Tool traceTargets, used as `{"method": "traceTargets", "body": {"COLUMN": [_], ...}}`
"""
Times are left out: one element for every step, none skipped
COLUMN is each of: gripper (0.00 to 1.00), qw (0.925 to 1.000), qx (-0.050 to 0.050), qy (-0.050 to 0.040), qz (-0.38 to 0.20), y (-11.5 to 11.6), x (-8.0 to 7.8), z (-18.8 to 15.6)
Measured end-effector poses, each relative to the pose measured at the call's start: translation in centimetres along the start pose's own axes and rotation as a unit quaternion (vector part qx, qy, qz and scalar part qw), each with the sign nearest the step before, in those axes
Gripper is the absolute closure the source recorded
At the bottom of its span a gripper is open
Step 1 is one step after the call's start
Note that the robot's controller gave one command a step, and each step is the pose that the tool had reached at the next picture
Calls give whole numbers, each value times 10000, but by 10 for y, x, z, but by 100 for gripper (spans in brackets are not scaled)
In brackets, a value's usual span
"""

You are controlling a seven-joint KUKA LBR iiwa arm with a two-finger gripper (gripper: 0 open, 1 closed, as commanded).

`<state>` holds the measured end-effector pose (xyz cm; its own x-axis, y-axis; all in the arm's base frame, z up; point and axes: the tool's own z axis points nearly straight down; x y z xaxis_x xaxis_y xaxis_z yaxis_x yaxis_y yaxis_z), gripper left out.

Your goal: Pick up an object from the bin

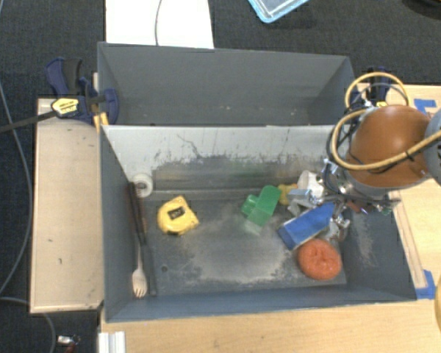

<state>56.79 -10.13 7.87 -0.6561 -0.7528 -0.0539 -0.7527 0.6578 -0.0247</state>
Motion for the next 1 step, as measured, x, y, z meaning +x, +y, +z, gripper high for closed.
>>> {"method": "traceTargets", "body": {"gripper": [100], "qw": [9943], "qx": [-7], "qy": [50], "qz": [1061], "y": [12], "x": [-8], "z": [-12]}}
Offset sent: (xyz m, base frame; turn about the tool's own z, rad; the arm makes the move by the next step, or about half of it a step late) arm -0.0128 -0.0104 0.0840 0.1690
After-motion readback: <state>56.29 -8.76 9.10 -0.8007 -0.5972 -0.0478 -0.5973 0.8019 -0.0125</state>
